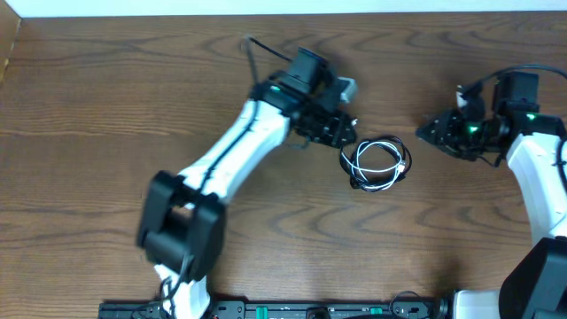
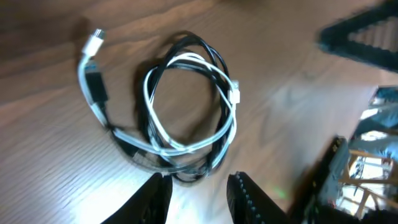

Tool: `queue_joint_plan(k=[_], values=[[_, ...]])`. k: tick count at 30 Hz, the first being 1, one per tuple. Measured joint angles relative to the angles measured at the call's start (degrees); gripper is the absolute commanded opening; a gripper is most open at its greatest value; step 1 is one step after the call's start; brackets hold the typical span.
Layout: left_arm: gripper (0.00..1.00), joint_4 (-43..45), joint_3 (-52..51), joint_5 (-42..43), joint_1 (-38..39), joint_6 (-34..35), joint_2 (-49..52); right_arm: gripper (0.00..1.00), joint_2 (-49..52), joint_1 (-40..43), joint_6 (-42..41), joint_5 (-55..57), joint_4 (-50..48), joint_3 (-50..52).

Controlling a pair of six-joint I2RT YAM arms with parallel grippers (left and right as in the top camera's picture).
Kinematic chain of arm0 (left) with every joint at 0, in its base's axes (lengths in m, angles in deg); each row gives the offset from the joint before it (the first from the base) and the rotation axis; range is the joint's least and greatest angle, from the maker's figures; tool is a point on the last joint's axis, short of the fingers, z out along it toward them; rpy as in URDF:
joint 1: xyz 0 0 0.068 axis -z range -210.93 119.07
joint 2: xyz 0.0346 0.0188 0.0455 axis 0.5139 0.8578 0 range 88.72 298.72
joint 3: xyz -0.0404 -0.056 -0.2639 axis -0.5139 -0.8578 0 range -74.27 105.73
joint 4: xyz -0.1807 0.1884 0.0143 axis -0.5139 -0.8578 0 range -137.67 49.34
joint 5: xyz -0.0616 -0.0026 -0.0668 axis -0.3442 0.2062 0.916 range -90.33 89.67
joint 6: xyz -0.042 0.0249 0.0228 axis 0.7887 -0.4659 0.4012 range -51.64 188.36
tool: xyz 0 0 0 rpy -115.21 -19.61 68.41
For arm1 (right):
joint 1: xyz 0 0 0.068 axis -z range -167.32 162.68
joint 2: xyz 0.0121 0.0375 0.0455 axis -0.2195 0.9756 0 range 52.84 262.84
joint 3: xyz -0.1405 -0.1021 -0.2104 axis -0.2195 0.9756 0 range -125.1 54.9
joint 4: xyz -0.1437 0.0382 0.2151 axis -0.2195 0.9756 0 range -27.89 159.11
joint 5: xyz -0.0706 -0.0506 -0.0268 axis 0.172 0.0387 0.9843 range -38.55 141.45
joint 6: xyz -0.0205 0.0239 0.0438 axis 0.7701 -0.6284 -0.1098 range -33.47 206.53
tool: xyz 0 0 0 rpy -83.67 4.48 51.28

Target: Untangle cables

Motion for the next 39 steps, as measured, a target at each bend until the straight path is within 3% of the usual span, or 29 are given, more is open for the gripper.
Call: queue_joint_plan(k=[5, 10, 17, 26, 39], values=[[0.34, 6.9, 0.0, -4.1, 4.2, 7.4, 6.1, 0.28, 0.0, 1.2, -0.3, 4.3, 1.8, 0.0], [0.34, 8.2, 0.0, -8.5, 8.2, 11.0, 9.7, 0.30, 0.0, 1.2, -0.3, 6.6, 2.5, 0.0], [0.41, 7.4, 0.0, -17.0, 12.7, 12.4, 10.2, 0.32, 0.0, 1.2, -0.1, 7.9, 3.0, 0.0], [0.42, 7.5, 0.0, -28.2, 12.5, 13.7, 10.3, 0.34, 0.0, 1.2, 0.3, 8.3, 3.7, 0.0], [0.31, 6.5, 0.0, -30.6, 14.2, 15.5, 13.3, 0.35, 0.0, 1.2, 0.6, 8.3, 3.8, 0.0]])
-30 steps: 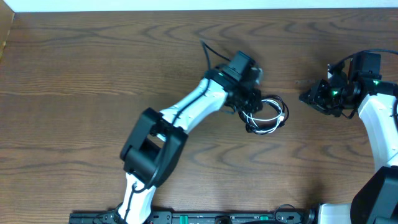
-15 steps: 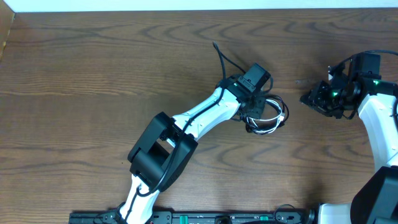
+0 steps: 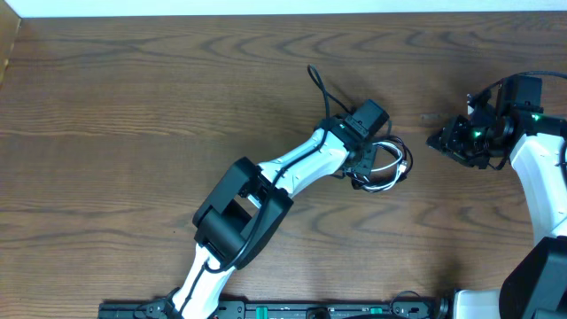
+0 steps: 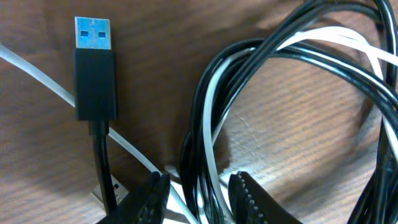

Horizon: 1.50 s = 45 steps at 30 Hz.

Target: Untangle cables

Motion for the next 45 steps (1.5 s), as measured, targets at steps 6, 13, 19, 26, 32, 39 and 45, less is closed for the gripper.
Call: queue_joint_plan(k=[6, 13, 19, 26, 32, 39, 45], values=[[0.08, 0.0, 0.0, -0.2, 1.1, 0.4, 0.0, 0.32, 0.0, 0.0, 0.4, 0.0, 0.2, 0.0], [0.07, -1.3, 0.0, 0.1, -0.3, -2.0, -1.1, 0.32, 0.0, 0.0, 5.5, -3.2, 0.6, 0.0], [0.07, -3.4, -0.2, 2.9, -4.6, -3.4, -12.7, 0.32, 0.0, 0.0, 12.1, -10.1, 0.6, 0.0], [0.07, -14.4, 0.1, 5.9, -7.6, -4.0, -22.7, 0.33, 0.0, -0.5, 14.9, -13.2, 0.6, 0.0], [0.07, -15.5, 0.0, 5.7, -7.6, -4.2, -21.0, 0.34, 0.0, -2.4, 15.3, -13.5, 0.2, 0.0], [0.07, -13.9, 0.0, 5.8, -8.5, -1.4, -21.0, 0.38, 0.0, -8.5, 13.9, -13.6, -0.5, 0.0], [0.07, -12.7, 0.0, 5.9, -11.6, 5.2, -21.0, 0.45, 0.0, -14.0, 2.7, -11.8, -3.3, 0.0]])
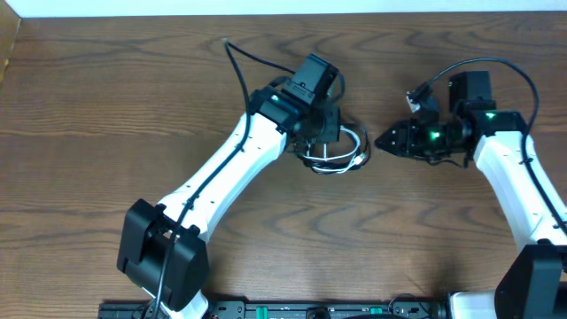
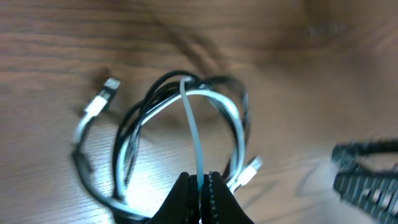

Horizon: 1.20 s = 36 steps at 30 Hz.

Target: Untangle cables

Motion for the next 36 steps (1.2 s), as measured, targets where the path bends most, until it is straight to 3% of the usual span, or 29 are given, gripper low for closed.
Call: queue_joint_plan(k=[9, 14, 27, 29, 32, 34, 36], values=[[0.07, 4.2, 0.0, 2.4, -3.1, 8.2, 0.0, 0.61, 1.7, -6.1, -11.6, 3.9, -3.1, 0.0], [0.07, 4.6, 0.0, 3.2, -3.1, 11.8, 0.0, 0.61, 5.2, -6.7, -16.0, 5.3, -4.8, 0.0], [0.07, 5.9, 0.0, 3.4, -3.1, 20.2, 0.0, 0.56, 14.3, -8.8, -26.0, 2.5, -24.9, 0.1], [0.07, 5.9, 0.0, 3.4, -3.1, 20.3, 0.0, 0.50, 15.7, -10.4, -27.8, 2.3, -27.0, 0.1], [0.07, 5.9, 0.0, 3.4, -3.1, 20.5, 0.0, 0.30, 16.9, -11.9, -29.9, 3.0, -27.5, 0.1], [0.07, 5.9, 0.0, 3.4, -3.1, 20.5, 0.0, 0.01, 17.5, -12.0, -30.8, 3.9, -27.8, 0.1], [0.08, 5.7, 0.0, 3.5, -3.1, 20.3, 0.0, 0.01, 17.9, -11.9, -31.0, 4.9, -27.8, 0.1]])
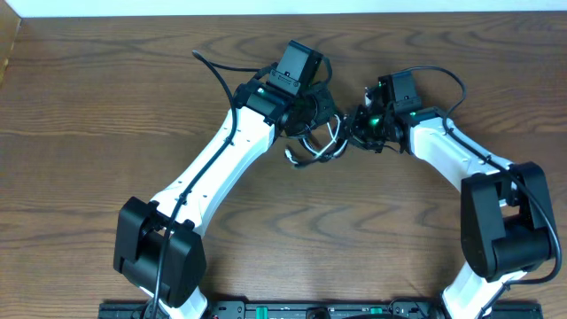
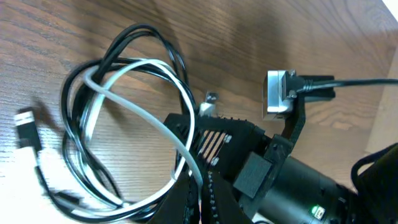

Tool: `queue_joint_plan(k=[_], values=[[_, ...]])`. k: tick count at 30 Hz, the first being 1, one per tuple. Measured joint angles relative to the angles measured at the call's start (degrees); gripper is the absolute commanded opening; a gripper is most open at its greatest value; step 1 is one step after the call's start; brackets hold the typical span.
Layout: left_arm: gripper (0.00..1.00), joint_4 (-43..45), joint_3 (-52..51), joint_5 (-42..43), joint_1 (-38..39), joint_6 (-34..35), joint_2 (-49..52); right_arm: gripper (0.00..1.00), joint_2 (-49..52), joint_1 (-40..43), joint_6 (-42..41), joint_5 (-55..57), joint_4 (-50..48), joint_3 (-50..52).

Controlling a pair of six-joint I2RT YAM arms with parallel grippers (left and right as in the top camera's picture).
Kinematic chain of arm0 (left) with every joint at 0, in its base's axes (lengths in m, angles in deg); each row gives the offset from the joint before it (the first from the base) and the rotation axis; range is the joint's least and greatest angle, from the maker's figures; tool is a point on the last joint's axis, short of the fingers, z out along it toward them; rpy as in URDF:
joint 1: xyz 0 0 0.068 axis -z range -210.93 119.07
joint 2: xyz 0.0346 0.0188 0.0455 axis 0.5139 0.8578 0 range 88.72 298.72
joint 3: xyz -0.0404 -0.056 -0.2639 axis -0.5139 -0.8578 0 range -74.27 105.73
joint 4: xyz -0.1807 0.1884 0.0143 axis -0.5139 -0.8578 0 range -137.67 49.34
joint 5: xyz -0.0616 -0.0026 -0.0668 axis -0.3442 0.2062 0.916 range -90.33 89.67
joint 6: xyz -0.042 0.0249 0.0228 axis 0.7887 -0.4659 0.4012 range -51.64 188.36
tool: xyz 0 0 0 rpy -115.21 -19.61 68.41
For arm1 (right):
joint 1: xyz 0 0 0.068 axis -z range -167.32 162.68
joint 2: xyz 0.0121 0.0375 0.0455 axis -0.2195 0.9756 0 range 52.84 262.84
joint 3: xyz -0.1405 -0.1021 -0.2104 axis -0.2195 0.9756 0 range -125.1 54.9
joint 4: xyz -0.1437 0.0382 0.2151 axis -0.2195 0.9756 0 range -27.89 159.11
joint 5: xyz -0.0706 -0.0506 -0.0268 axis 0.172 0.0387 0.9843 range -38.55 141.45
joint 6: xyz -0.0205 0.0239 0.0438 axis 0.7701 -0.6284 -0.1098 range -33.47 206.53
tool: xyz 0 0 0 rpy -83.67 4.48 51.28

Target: Untangle cables

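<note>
A tangle of black and white cables (image 1: pixel 315 149) hangs from my left gripper (image 1: pixel 317 124) over the table's middle. In the left wrist view that gripper (image 2: pixel 200 182) is shut on one white strand (image 2: pixel 144 122), with the black loops spread out beyond it. A black USB plug (image 2: pixel 25 122) dangles at the left and a small white connector (image 2: pixel 206 109) sits by the loop's far side. My right gripper (image 1: pixel 353 125) has come in from the right and its ridged fingers (image 2: pixel 214 138) stand right at the loop. Whether they pinch a cable cannot be made out.
The surface is a dark wooden table (image 1: pixel 106 97) with a white wall edge along the back. The right arm's camera (image 2: pixel 277 93) and its own black lead (image 1: pixel 434 73) hang close to the bundle. A black rail (image 1: pixel 266 310) runs along the front edge.
My right gripper was apart from the bundle on its right and now is up against it. The left gripper keeps its hold on the white strand, slightly further left.
First the bundle lay right of centre, my left gripper open beside it and the right gripper far off. Then the open left gripper was down on the cables. Later it was shut on a white strand, with the bundle at mid-table, where both grippers now meet.
</note>
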Motion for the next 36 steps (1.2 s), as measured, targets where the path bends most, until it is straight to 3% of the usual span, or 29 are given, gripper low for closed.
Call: queue_joint_plan(k=[3, 7, 8, 12, 16, 20, 28, 36], values=[[0.08, -1.6, 0.0, 0.2, 0.2, -3.7, 0.0, 0.01, 0.0, 0.3, 1.0, 0.3, 1.2, 0.0], [0.09, -7.2, 0.0, 0.6, 0.2, -14.2, 0.0, 0.01, -0.3, 1.4, 3.7, 0.7, 7.8, -0.2], [0.13, -8.7, 0.0, 0.7, 0.2, -17.2, 0.0, 0.01, -0.7, 1.7, 4.3, 1.1, 9.8, -0.2], [0.15, -13.9, 0.0, 0.3, 0.2, -29.1, 0.0, 0.01, -4.3, 3.1, 7.6, 6.2, 24.8, -2.7], [0.16, -15.9, 0.0, -0.5, 0.2, -38.3, 0.0, 0.01, -7.1, 3.5, 11.8, 13.7, 41.4, -12.3], [0.16, -16.0, 0.0, 1.7, 0.2, -44.7, 0.0, 0.01, -8.4, 3.4, 14.5, 19.6, 49.1, -19.0], [0.17, -14.4, 0.0, 17.3, 0.3, -50.3, -0.1, 0.01, -7.8, 5.6, 16.7, 23.1, 50.4, -19.6], [0.17, -11.1, 0.0, 21.1, 2.9, -50.1, -0.1, 0.01, -2.5, 10.6, 19.1, 17.5, 47.3, -19.6]])
